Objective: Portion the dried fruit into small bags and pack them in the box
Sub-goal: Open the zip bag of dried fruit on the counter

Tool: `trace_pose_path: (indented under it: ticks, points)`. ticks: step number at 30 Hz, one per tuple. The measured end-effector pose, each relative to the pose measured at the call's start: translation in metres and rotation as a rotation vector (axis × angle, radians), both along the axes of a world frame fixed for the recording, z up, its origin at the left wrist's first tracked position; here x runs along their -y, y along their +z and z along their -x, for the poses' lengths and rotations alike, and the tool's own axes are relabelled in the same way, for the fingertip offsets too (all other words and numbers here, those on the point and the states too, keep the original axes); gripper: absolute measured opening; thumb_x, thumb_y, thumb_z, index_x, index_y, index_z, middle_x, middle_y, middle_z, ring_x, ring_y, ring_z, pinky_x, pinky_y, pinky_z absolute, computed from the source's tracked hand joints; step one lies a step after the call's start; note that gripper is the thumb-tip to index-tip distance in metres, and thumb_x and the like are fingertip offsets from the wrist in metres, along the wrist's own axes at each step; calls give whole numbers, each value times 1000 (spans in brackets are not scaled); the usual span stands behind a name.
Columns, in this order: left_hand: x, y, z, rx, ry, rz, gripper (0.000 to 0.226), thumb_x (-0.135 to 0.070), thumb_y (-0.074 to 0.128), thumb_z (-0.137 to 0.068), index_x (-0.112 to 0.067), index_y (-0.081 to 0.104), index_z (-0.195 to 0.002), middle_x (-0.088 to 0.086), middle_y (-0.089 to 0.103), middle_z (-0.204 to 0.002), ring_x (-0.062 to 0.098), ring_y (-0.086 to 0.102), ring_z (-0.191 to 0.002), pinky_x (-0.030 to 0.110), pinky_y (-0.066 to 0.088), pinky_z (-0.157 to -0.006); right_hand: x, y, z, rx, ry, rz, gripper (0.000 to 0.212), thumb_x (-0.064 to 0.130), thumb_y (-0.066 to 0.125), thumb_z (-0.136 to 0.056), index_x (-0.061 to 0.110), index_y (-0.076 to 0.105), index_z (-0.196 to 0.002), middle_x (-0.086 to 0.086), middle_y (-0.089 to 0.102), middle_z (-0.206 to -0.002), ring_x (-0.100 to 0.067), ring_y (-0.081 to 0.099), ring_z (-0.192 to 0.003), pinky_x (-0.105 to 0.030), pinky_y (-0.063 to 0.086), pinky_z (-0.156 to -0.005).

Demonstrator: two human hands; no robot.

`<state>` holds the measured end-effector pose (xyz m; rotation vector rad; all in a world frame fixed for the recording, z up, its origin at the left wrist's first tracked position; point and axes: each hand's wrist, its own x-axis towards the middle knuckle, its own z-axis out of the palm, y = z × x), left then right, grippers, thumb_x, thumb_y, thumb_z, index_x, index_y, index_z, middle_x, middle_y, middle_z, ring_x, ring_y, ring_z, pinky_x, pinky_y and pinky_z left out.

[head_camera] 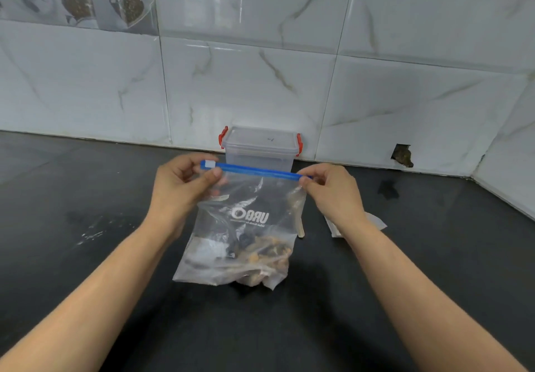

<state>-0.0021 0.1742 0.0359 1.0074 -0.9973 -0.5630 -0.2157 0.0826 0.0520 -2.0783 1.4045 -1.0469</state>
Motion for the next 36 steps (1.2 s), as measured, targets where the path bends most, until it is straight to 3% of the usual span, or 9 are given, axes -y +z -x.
trace_pose_path:
  ticks: [3,5,10,16,19,23,28,32,36]
  points:
    - [4,-12,1,78,12,-51,30,3,72,-73,-18,67,-94,-4,69,-61,4,66,-59,18,54,-60,-12,2,-17,-169,-44,163,27,36,55,-90,33,65,-115,14,67,-114,-12,56,-111,-39,42,-97]
    - [5,-16,2,100,13,-70,34,6,73,-71,-18,62,-92,-4,70,-60,4,65,-58,16,53,-62,-24,5,-34,-180,88,277,34,46,51,-89,34,64,-118,13,65,-119,-13,54,-115,-40,40,-98]
    - [2,-22,6,243,37,-62,25,5,75,-70,-12,57,-70,-3,66,-60,7,65,-62,17,54,-65,-49,-4,-64,-155,331,387,25,42,53,-88,35,70,-105,14,70,-103,-12,57,-105,-40,39,-91]
    - [-3,-21,4,268,-51,-26,7,-13,75,-66,-14,71,-71,1,75,-79,15,72,-78,27,56,-78,-46,-13,-64,-212,257,428,15,30,54,-93,32,69,-94,12,68,-93,-13,56,-97,-35,35,-88]
    - [-3,-21,4,310,-78,10,5,-9,73,-73,-12,72,-76,7,75,-86,24,71,-87,37,55,-85,-46,-19,-64,-286,210,485,15,27,50,-96,28,65,-93,10,63,-90,-14,53,-93,-31,27,-81]
    - [-2,-20,-2,252,12,59,12,-17,72,-74,-29,71,-73,-2,73,-81,16,65,-77,28,54,-75,-36,-24,-58,-302,76,538,13,16,55,-92,26,63,-89,13,58,-82,-13,52,-83,-28,23,-76]
    - [-1,-20,-19,133,239,141,11,-19,65,-81,-29,63,-78,-15,64,-70,4,53,-66,15,45,-65,-18,-20,-32,-429,-19,471,16,17,50,-96,28,62,-94,13,59,-91,-14,51,-91,-28,20,-76]
    - [0,-20,-23,151,354,162,17,-14,62,-88,-30,58,-81,-7,60,-77,5,53,-67,17,43,-67,-15,-15,-17,-498,-66,517,14,15,53,-94,26,62,-93,10,60,-88,-17,53,-87,-29,20,-73]
    - [0,-20,-13,104,254,162,19,-8,56,-91,-24,52,-82,3,60,-75,5,60,-61,15,46,-64,-20,-18,-16,-465,-98,647,9,19,69,-82,26,67,-88,8,65,-85,-19,60,-83,-31,33,-69]
